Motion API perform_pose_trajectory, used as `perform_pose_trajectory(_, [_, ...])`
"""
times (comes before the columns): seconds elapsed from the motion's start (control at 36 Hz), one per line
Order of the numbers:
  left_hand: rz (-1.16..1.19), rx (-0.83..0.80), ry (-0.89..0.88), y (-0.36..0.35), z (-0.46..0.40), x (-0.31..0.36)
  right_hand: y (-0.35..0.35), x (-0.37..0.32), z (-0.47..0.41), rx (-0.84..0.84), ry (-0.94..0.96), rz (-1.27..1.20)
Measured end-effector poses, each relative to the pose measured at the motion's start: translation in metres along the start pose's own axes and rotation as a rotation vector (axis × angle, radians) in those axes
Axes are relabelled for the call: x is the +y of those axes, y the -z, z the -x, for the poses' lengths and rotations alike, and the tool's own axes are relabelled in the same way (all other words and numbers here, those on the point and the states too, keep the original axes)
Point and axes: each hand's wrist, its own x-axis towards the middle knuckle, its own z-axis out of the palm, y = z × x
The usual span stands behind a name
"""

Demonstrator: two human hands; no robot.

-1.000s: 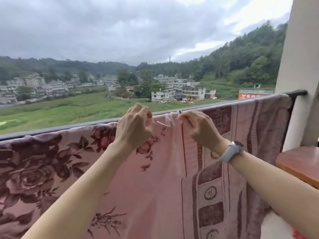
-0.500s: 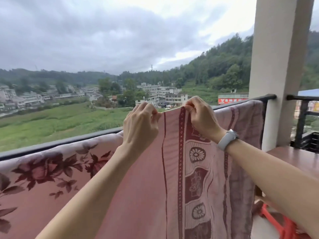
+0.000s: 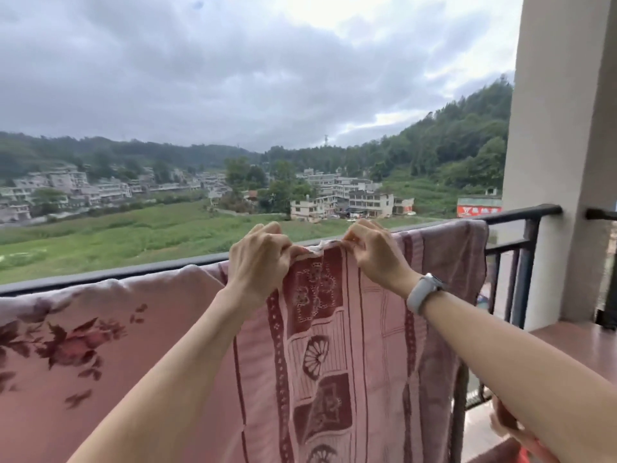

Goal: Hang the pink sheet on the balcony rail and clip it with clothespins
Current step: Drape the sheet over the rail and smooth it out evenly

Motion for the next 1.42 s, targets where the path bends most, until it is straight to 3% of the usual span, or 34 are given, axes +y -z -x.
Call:
perform_pose_trajectory(0.11, [0.007, 0.098, 0.078, -0.005, 0.000, 0.018, 0.017, 0.010, -0.008, 0.053, 0.052, 0.045])
perform_pose_trajectory(0.19, [0.071, 0.101, 0.012, -0.002, -0.001, 0.036, 0.046, 0.025, -0.006, 0.172, 0.116, 0.003])
perform_pose_trajectory(0.33, [-0.042, -0.172, 0.042, -0.022, -0.001, 0.064, 0.074, 0.053, 0.027, -0.105, 0.324, 0.006])
perform_pose_trajectory(0.44, [-0.086, -0.203, 0.063, -0.042, -0.014, 0.085, 0.087, 0.100, 0.034, 0.085, 0.086, 0.017])
perform_pose_trajectory(0.64, [-0.121, -0.143, -0.003, -0.085, -0.039, 0.115, 0.092, 0.184, 0.046, 0.058, -0.238, 0.174])
perform_pose_trajectory(0.78, [-0.215, -0.065, -0.112, -0.118, -0.053, 0.131, 0.100, 0.237, 0.034, -0.046, -0.345, 0.091])
perform_pose_trajectory(0.89, [-0.197, 0.059, -0.104, -0.139, -0.058, 0.136, 0.105, 0.255, 0.024, -0.037, -0.388, -0.201])
perform_pose_trajectory(1.11, [-0.050, 0.211, -0.035, -0.151, -0.065, 0.156, 0.116, 0.274, 0.014, 0.070, -0.258, -0.086])
perform_pose_trajectory(1.31, [0.006, 0.356, 0.070, -0.146, -0.077, 0.192, 0.145, 0.289, 0.005, 0.370, -0.056, -0.032])
perform_pose_trajectory(1.33, [-0.004, 0.309, 0.065, -0.151, -0.075, 0.197, 0.145, 0.295, 0.007, 0.328, -0.025, -0.035])
perform_pose_trajectory(1.42, [-0.103, 0.117, 0.047, -0.177, -0.069, 0.211, 0.134, 0.314, 0.022, -0.019, 0.097, -0.026])
